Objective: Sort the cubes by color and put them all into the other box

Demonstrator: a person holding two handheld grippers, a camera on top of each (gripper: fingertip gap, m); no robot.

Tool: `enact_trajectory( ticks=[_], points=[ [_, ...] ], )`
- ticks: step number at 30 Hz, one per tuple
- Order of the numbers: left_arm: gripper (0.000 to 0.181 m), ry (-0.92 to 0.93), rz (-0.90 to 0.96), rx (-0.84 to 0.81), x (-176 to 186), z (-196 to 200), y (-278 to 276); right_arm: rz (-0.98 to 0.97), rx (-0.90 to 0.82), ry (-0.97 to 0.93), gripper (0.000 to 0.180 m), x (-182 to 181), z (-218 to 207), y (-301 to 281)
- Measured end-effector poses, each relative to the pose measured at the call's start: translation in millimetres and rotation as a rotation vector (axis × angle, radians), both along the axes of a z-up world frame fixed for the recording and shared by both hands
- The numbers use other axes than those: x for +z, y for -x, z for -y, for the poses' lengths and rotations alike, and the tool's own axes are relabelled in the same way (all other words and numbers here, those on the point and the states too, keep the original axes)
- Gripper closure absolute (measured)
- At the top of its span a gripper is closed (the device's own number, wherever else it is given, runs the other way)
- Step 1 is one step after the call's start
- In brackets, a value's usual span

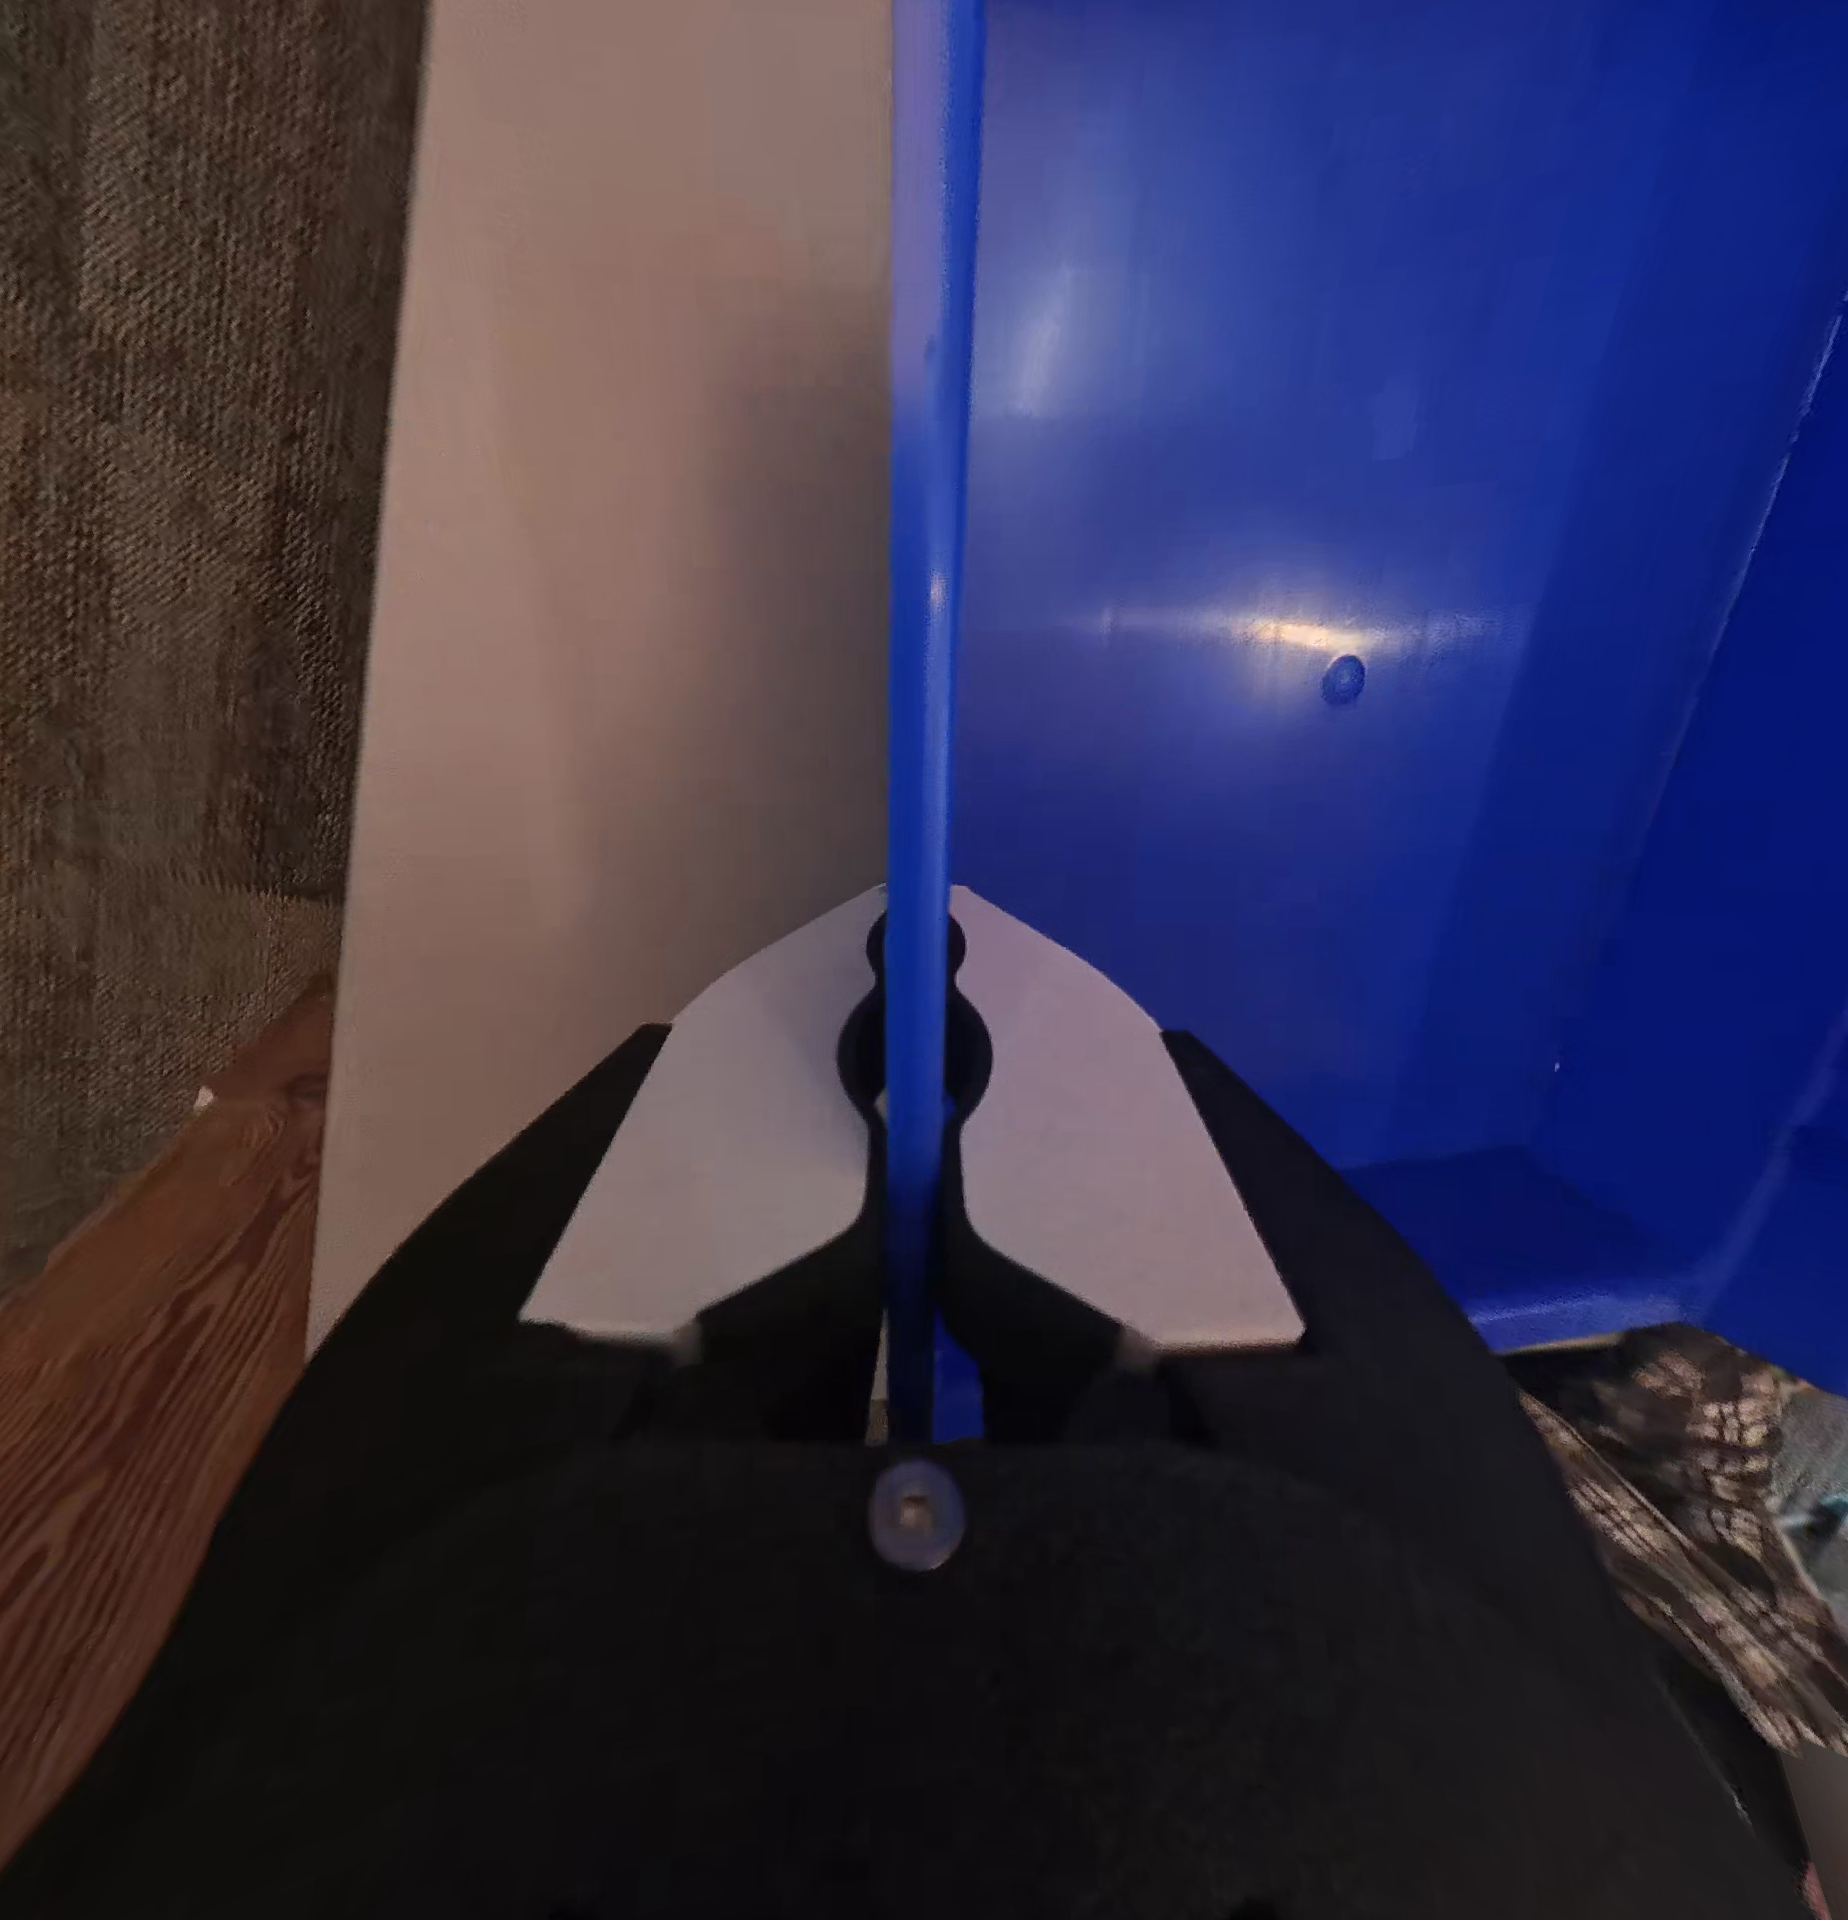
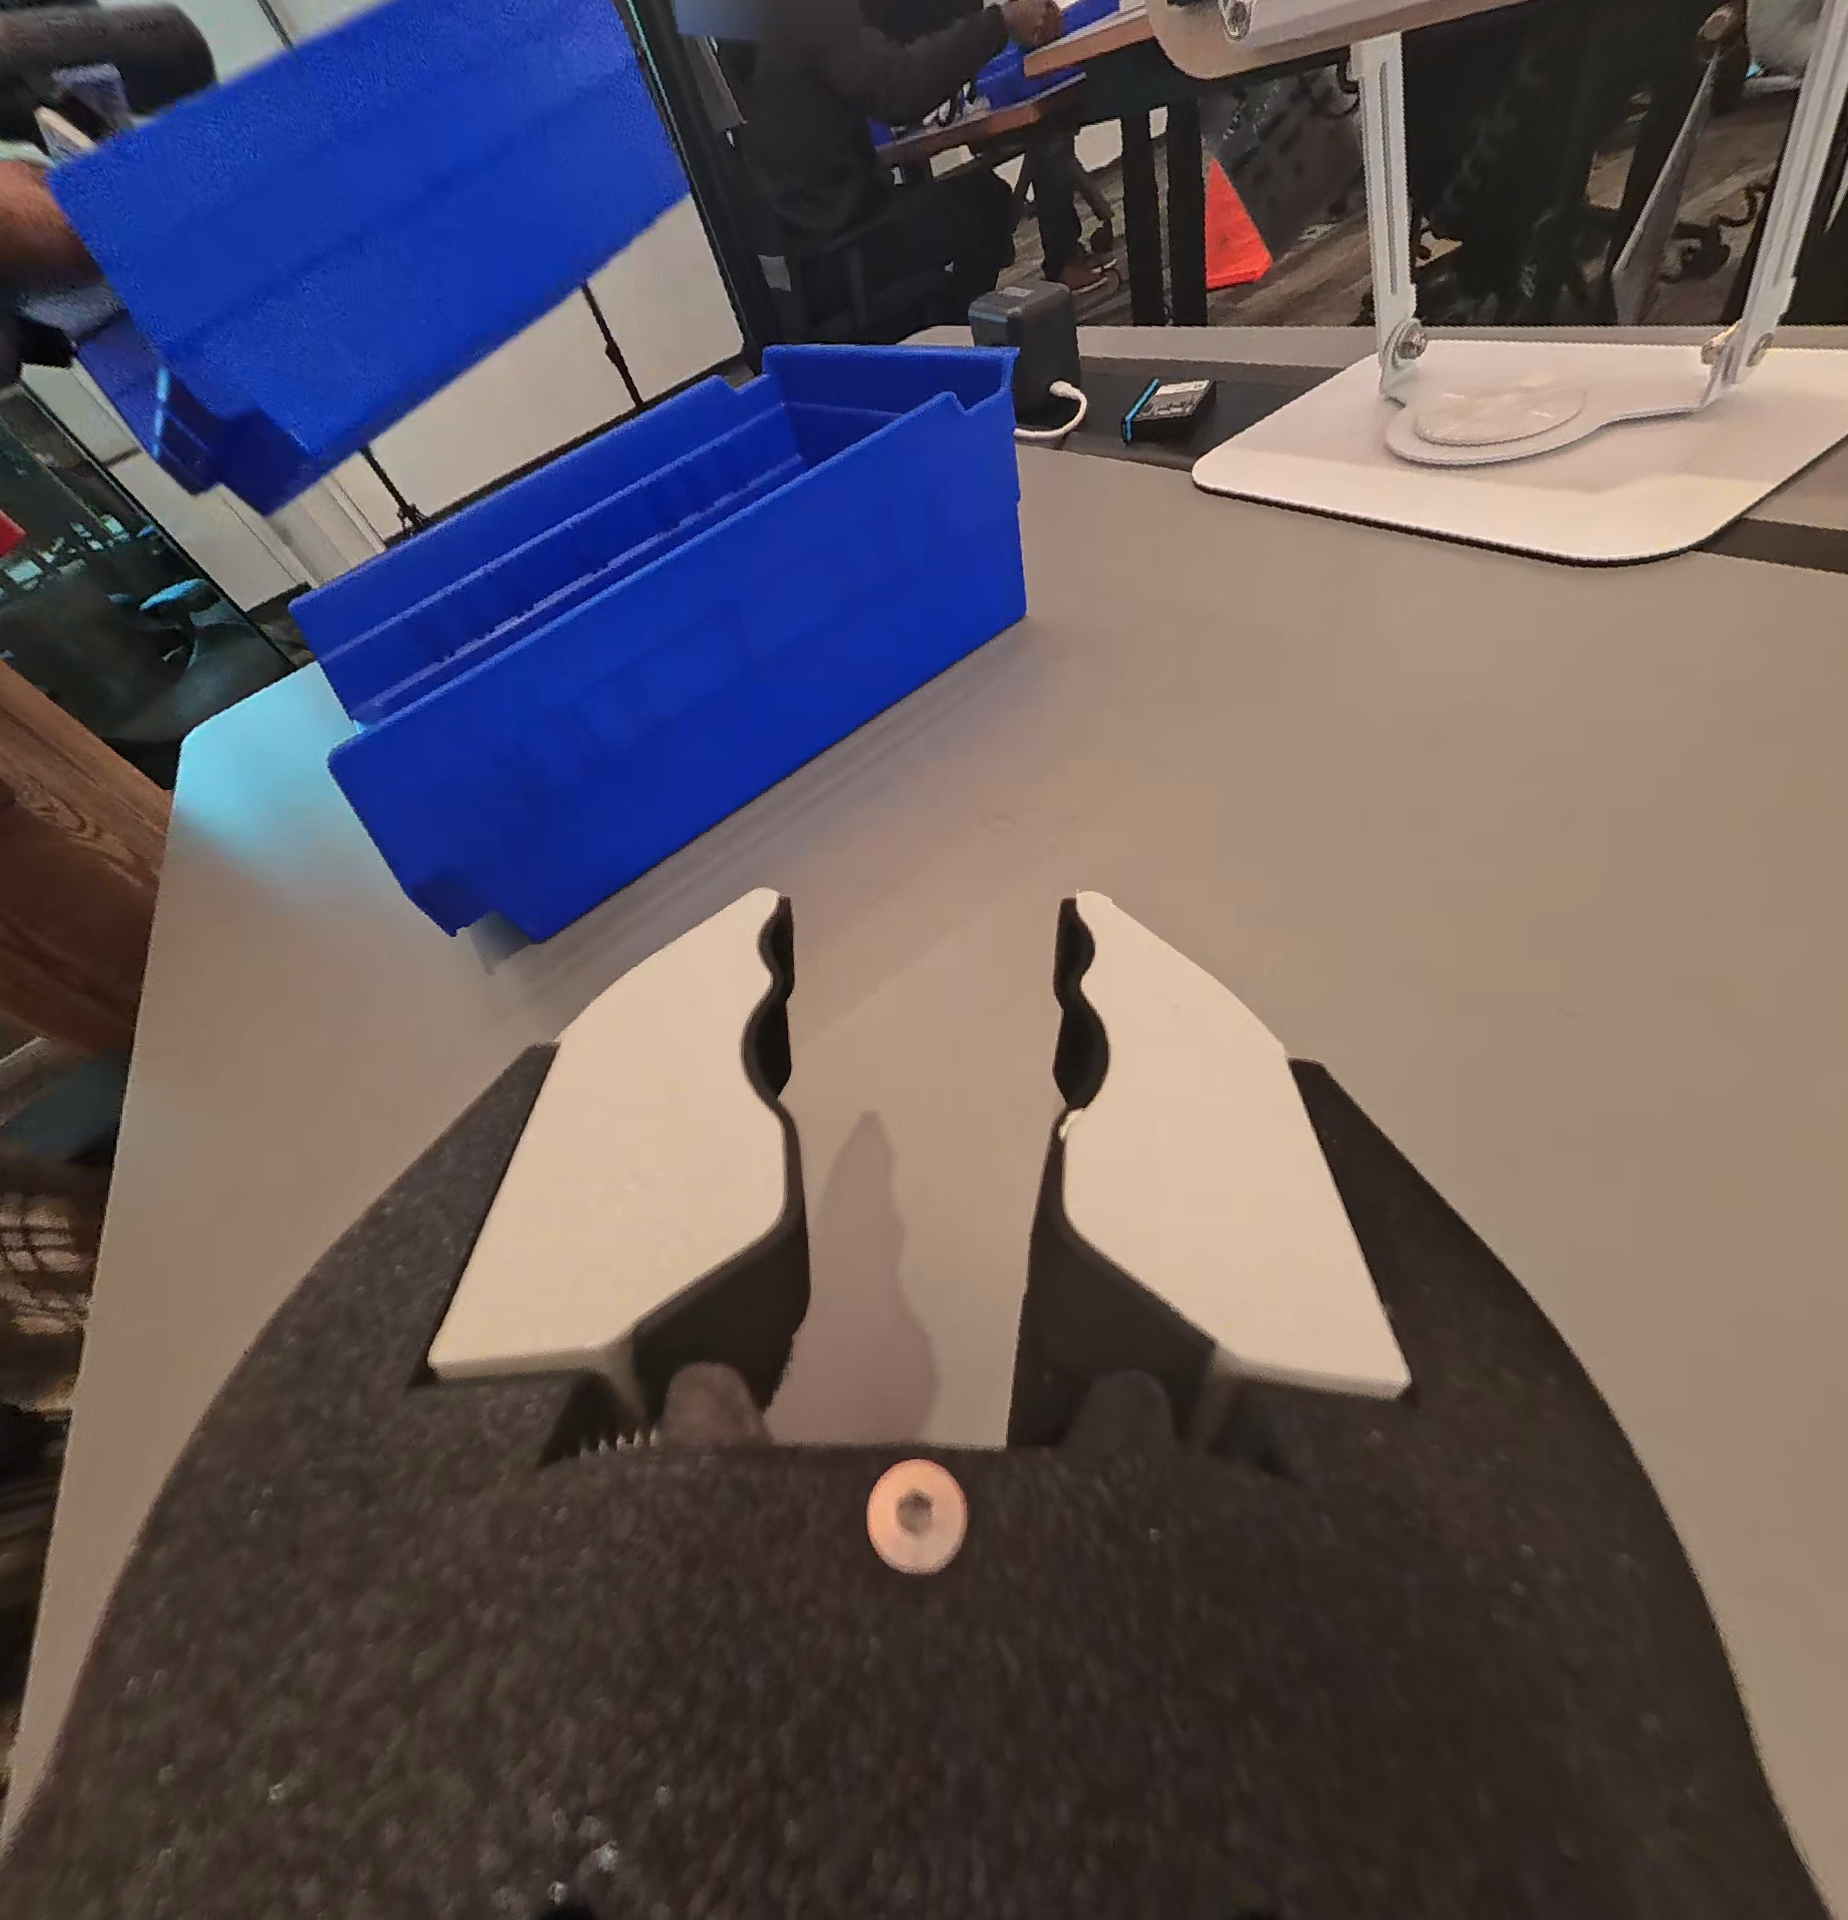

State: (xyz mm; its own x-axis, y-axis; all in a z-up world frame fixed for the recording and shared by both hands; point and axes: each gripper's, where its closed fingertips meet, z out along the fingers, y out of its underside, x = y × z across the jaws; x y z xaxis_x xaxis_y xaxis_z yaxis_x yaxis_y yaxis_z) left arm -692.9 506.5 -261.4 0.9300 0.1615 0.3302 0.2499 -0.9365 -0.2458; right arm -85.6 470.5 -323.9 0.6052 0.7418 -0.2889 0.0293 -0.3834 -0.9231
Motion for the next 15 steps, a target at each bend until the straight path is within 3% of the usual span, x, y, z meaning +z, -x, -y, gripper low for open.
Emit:
enact_trajectory(
  ticks=[8, 15],
  points=[
    [0.177, -0.115, -0.027, -0.389, 70.7, -32.1, -151.9, 0.003, -0.034, -0.024, 0.131, 26.9, 17.1, -17.8],
    [0.176, -0.143, -0.115, -0.860, 66.4, -53.6, -335.4, 0.141, -0.100, -0.068, 0.128, 54.3, 75.4, -65.5]
  ],
)
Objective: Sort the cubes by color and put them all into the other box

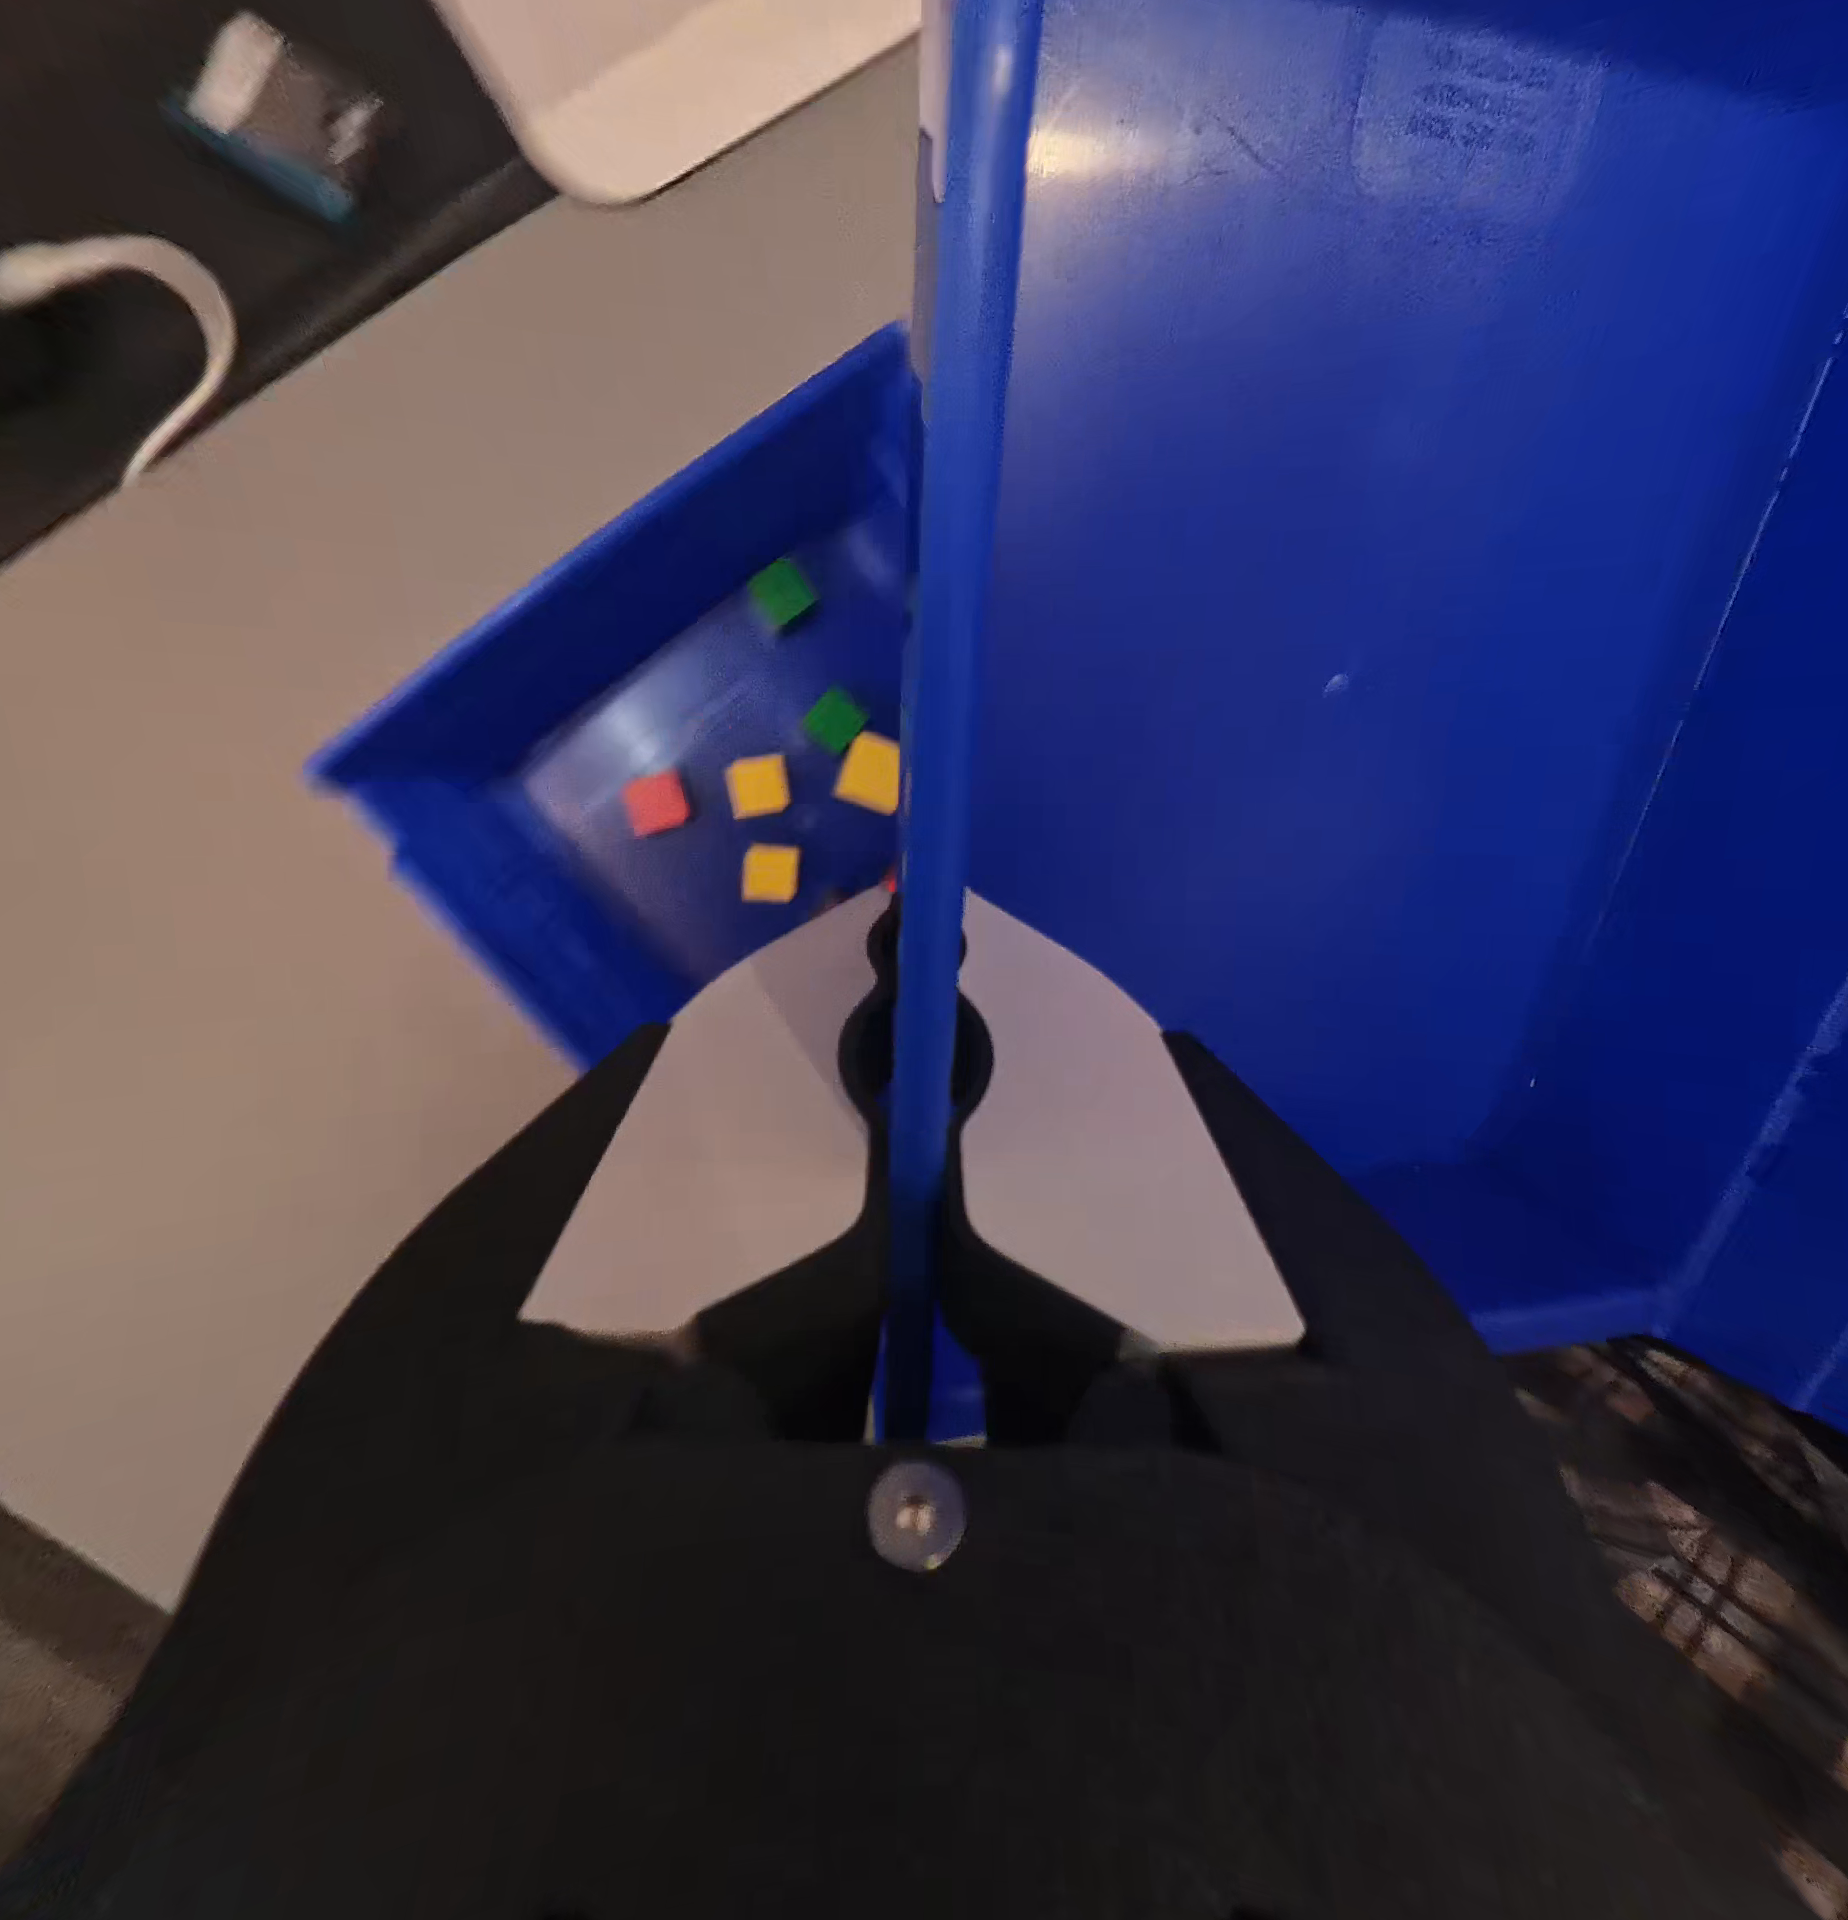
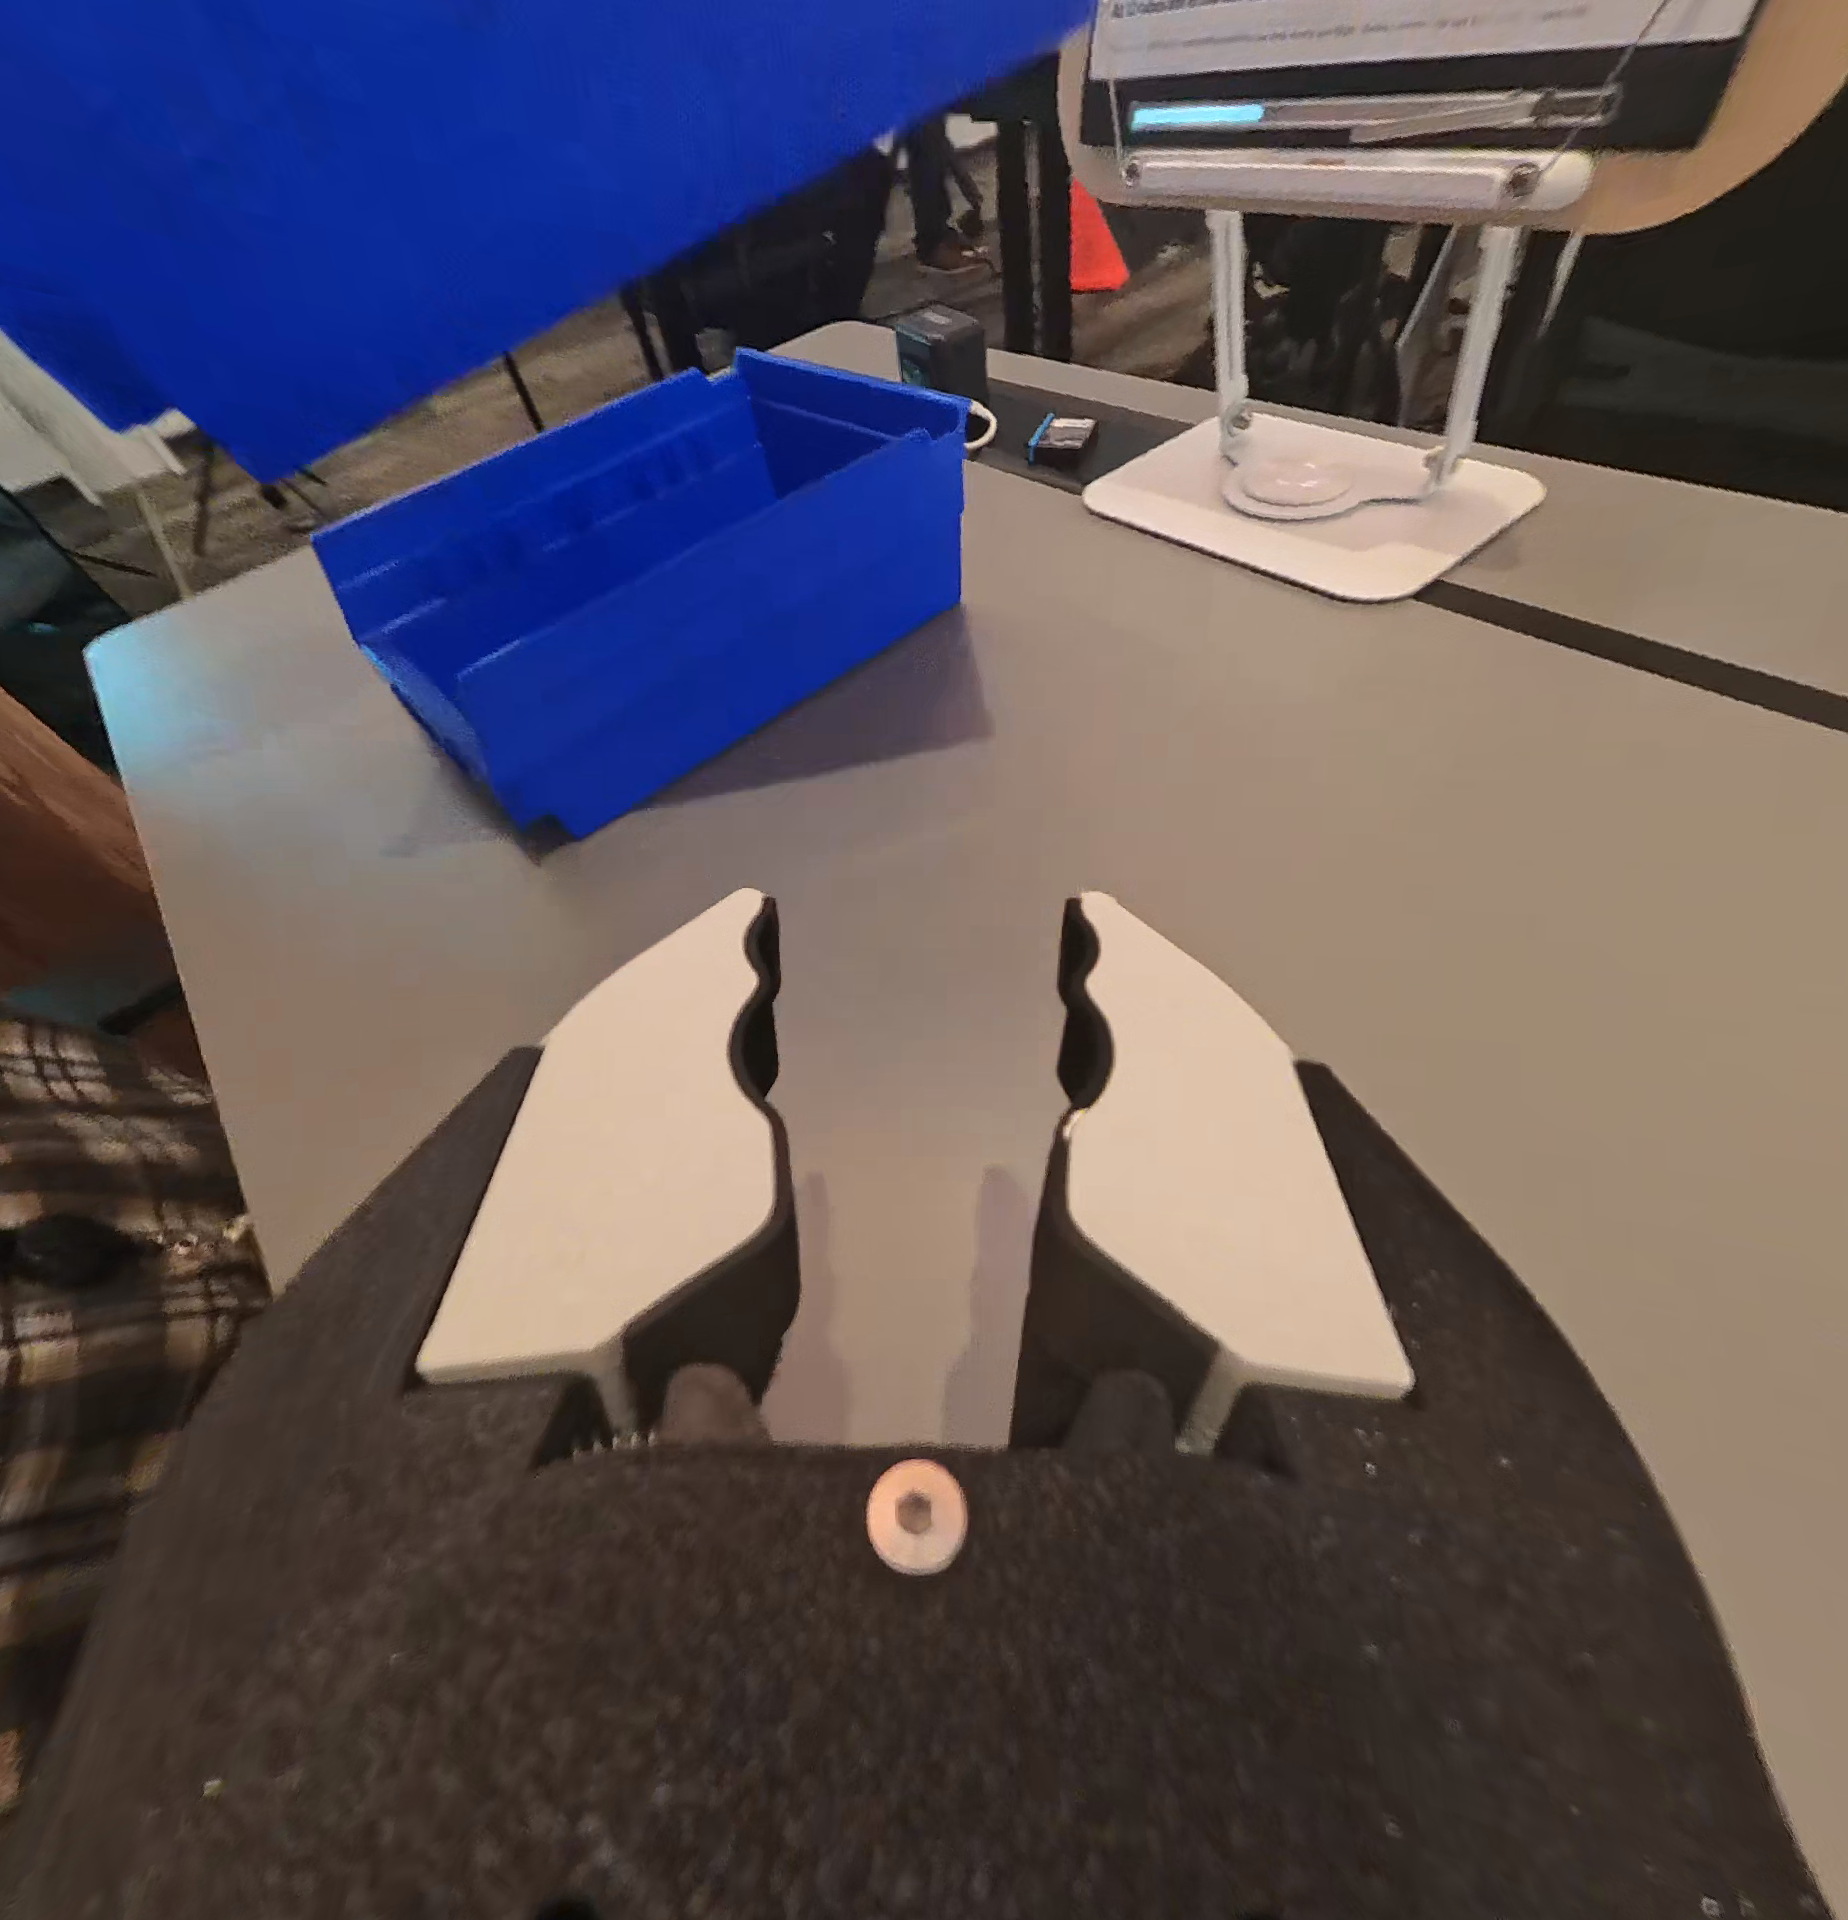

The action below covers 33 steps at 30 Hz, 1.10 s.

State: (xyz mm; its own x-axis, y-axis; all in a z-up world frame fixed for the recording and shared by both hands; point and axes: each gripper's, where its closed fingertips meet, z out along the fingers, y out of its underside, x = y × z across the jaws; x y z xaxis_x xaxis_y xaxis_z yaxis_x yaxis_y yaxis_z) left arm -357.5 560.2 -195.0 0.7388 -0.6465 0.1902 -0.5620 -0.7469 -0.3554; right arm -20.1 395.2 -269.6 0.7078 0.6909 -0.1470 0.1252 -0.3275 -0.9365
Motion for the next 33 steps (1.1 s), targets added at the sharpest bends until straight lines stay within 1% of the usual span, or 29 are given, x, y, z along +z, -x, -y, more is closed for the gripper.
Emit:
enact_trajectory(
  ticks=[4, 6, 9, 12, 16, 22, 27, 30, 33],
  points=[
    [0.176, -0.006, -0.047, -0.236, -19.5, -1.2, -102.3, 0.060, -0.072, -0.004, 0.126, 6.9, 36.3, -31.1],
    [0.176, 0.006, -0.054, -0.313, -36.9, -0.2, -146.6, 0.064, -0.103, 0.008, 0.125, 7.4, 51.5, -43.0],
    [0.176, 0.029, -0.073, -0.366, -70.2, 0.8, -197.6, 0.055, -0.146, 0.026, 0.124, 5.4, 67.9, -55.8],
    [0.176, 0.054, -0.120, -0.350, -103.8, 0.5, -227.1, 0.067, -0.175, 0.056, 0.122, -2.8, 76.4, -63.2],
    [0.176, 0.050, -0.196, -0.298, -133.2, -5.1, -239.4, 0.066, -0.178, 0.080, 0.121, -11.4, 77.2, -63.9],
    [0.176, 0.075, -0.271, -0.241, -163.9, -4.1, -232.5, 0.046, -0.163, 0.107, 0.118, -20.0, 67.8, -55.5],
    [0.174, 0.172, -0.233, -0.225, -180.1, 14.0, -233.4, 0.029, -0.161, 0.151, 0.108, -23.5, 60.9, -45.6],
    [0.153, 0.166, -0.178, -0.216, -168.0, 15.3, -237.3, 0.033, -0.204, 0.166, 0.100, -20.4, 55.2, -44.8],
    [0.130, 0.080, -0.078, -0.221, -129.5, 10.9, -240.5, 0.047, -0.281, 0.147, 0.092, -11.4, 47.6, -49.6]
  ],
)
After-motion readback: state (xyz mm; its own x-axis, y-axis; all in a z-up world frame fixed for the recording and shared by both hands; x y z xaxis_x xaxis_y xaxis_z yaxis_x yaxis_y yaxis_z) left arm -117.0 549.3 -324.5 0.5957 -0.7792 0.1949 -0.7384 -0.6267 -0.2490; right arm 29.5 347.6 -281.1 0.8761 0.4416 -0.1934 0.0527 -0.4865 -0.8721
